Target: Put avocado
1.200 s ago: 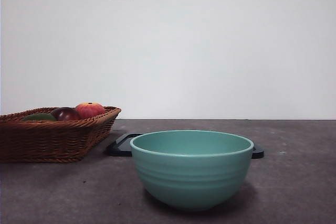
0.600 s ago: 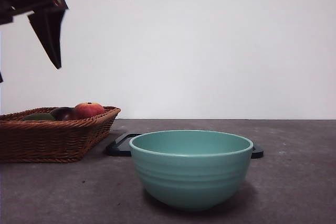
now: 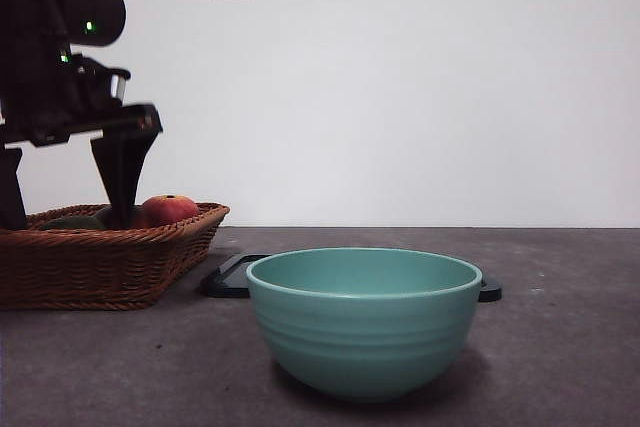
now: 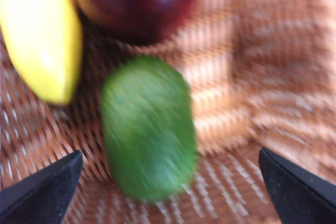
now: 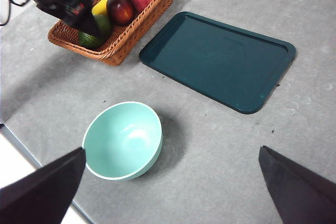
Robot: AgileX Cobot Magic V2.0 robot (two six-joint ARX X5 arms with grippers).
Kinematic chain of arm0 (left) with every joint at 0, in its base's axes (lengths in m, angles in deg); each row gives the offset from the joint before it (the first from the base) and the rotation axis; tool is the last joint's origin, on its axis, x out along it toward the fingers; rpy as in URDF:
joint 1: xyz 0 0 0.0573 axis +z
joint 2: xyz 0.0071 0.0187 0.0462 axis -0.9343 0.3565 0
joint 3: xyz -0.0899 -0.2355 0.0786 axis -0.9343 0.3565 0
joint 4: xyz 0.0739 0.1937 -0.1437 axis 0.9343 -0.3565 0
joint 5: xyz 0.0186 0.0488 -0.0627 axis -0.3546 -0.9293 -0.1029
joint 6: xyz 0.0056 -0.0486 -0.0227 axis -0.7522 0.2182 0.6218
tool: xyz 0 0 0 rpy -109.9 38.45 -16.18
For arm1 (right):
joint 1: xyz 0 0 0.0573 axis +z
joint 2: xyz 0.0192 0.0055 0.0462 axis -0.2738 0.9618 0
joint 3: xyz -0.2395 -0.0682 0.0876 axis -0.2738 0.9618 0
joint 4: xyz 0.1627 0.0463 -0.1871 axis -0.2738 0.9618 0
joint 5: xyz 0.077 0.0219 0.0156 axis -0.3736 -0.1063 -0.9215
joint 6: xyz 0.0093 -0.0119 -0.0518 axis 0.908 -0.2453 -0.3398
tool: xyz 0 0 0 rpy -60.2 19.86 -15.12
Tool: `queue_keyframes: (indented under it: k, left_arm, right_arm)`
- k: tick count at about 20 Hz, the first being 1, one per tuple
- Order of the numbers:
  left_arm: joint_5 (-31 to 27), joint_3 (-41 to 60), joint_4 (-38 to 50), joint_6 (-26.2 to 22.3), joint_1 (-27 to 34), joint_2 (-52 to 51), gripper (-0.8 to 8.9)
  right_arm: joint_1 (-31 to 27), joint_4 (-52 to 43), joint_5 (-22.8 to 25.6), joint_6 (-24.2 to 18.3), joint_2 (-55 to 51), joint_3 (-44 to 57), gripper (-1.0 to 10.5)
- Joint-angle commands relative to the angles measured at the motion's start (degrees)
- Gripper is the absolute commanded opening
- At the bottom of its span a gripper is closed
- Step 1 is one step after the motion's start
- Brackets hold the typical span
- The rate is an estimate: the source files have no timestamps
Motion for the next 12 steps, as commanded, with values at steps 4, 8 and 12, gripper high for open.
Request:
queue_keyframes:
  k: [4, 8, 12]
  left_arm:
    - [-0.39, -1.44, 3.15, -1.60, 1.44, 3.15, 7.43]
    - [-0.09, -1.44, 3.21, -1.20, 2.40, 4.66, 7.43]
    - [2.16, -1.44, 3.61, -1.05, 2.40, 5.64, 7.40]
  right_arm:
    - [0.26, -0.35, -0.13, -0.39, 0.15, -0.90, 5.7]
    - [0.26, -0.35, -0.13, -0.39, 0.15, -0.90, 5.7]
    - [0.26, -0.37, -0.13, -0.39, 0.15, -0.90, 5.7]
